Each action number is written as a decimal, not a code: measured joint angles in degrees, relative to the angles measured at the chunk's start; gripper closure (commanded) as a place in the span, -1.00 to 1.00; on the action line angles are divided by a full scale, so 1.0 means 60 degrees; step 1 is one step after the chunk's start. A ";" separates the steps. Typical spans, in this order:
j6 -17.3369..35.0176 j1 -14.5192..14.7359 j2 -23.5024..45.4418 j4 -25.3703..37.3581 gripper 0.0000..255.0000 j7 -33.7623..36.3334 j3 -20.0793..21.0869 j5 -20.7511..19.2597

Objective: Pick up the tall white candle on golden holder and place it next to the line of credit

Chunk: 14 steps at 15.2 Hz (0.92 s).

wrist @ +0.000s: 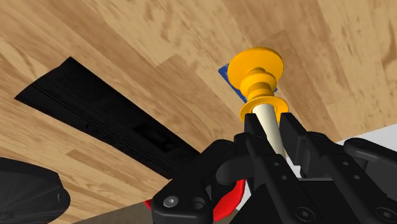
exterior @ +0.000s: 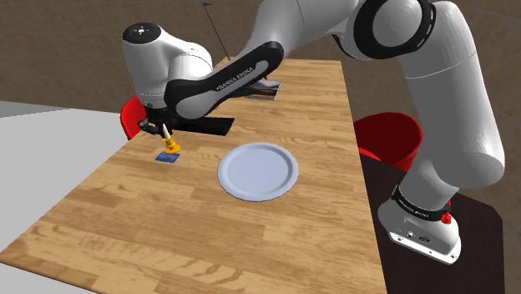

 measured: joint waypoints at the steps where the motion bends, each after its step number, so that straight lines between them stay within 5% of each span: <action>1: 0.0089 0.0009 0.0051 -0.0048 1.00 0.0055 -0.0030 -0.0048; 14: 0.1014 0.0151 0.0650 -0.0478 1.00 0.0678 -0.0384 -0.0606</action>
